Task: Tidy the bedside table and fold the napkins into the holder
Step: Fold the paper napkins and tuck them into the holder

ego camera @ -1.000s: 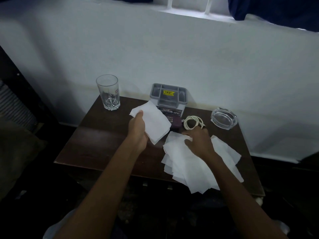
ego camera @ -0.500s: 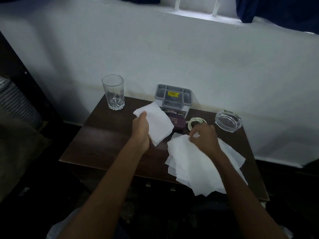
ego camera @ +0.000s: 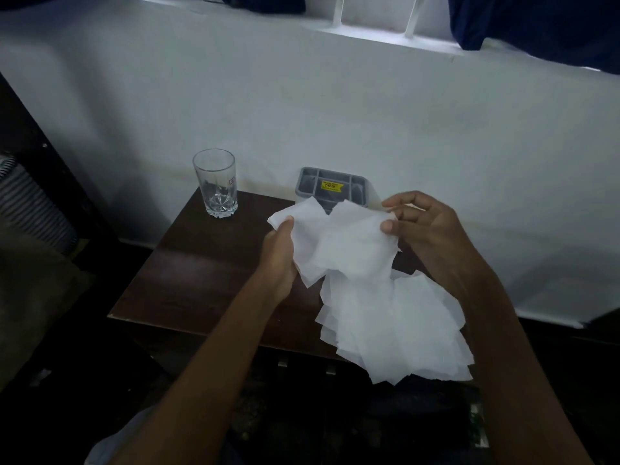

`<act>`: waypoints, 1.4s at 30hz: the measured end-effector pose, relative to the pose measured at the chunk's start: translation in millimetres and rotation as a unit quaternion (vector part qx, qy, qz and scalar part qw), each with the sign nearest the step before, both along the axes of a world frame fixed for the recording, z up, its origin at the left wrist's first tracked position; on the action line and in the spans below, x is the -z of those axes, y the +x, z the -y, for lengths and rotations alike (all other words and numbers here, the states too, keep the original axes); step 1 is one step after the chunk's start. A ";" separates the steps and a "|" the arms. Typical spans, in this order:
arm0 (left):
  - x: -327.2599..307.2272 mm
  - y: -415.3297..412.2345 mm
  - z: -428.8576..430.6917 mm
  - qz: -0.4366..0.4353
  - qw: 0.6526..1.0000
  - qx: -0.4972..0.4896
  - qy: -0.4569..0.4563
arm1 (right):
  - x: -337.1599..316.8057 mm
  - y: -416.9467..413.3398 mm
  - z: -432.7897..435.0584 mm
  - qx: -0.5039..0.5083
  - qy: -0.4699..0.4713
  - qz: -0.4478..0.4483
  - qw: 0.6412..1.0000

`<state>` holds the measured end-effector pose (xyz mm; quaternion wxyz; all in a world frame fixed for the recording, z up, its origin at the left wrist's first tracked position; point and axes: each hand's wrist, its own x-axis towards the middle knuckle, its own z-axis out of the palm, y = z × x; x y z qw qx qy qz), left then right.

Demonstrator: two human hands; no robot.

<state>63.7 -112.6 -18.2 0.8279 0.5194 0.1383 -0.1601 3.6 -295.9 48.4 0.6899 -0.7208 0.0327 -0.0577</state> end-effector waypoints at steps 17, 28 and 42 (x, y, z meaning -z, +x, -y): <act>-8.7 -10.9 16.4 0.000 0.956 0.122 -0.268 | 22.6 12.5 -55.0 0.265 0.110 -0.061 0.956; 0.4 -15.3 19.7 -0.016 0.957 0.134 -0.257 | 18.5 12.5 -54.5 0.270 0.048 -0.048 0.961; -10.3 -19.2 16.2 -0.030 0.949 0.145 -0.278 | 0.5 7.7 -49.0 0.232 -0.008 -0.006 0.973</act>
